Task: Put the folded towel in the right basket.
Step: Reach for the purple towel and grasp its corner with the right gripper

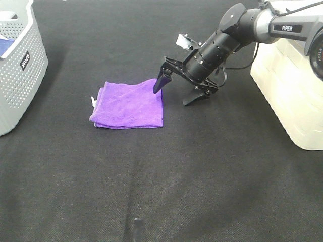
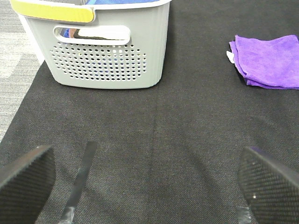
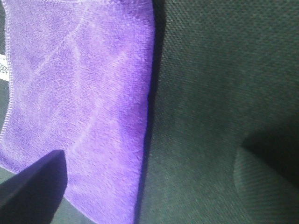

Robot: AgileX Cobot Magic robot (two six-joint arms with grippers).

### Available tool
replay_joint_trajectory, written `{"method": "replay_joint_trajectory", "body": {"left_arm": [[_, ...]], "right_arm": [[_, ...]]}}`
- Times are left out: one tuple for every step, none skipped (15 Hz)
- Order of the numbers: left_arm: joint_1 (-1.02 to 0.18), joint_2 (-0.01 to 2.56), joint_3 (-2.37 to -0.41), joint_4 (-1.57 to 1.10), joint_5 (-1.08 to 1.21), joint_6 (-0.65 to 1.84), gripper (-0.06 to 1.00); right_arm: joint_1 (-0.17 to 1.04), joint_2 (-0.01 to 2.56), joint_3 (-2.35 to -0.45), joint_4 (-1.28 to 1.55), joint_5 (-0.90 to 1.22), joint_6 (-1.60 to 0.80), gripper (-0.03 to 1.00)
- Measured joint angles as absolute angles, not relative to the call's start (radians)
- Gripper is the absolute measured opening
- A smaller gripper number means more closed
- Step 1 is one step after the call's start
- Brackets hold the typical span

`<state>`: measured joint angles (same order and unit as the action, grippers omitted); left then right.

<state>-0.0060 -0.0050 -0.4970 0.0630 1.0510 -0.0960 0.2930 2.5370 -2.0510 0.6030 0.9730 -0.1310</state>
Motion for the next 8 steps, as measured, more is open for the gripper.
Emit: {"method": "replay_joint_trajectory", "body": {"left_arm": [[-0.006,-0.005,-0.497,0.061,1.051,-0.096,0.99],[-0.006,-0.005,-0.497,0.054,1.051,-0.096,0.99],[-0.006,-0.005,-0.497,0.039,1.051,-0.096,0.99],[-0.006,-0.005,-0.497,0.028,1.051,-0.096,0.99],[-0.006,-0.005,-0.497,0.019,1.051,-0.096,0.99],[-0.006,-0.005,-0.497,0.014,1.051,-0.096,0.99],[-0.006,-0.005,-0.497,0.011,1.051,-0.096,0.99],[-0.006,-0.005,-0.497,0.008,1.051,-0.096,0.99]], "right_arm": [[0.301,2.546,-2.058,0.614,0.967,-0.131,0.91],[0.311,2.557,-2.060,0.644,0.958,-0.131,0.90],[0.335,2.574,-2.064,0.694,0.930,-0.131,0.87],[0.362,2.587,-2.071,0.722,0.899,-0.131,0.85],[0.395,2.599,-2.071,0.744,0.857,-0.131,0.78],[0.423,2.608,-2.071,0.753,0.822,-0.131,0.71],[0.443,2.618,-2.073,0.763,0.797,-0.131,0.64],[0.455,2.624,-2.074,0.767,0.780,-0.131,0.56]]}}
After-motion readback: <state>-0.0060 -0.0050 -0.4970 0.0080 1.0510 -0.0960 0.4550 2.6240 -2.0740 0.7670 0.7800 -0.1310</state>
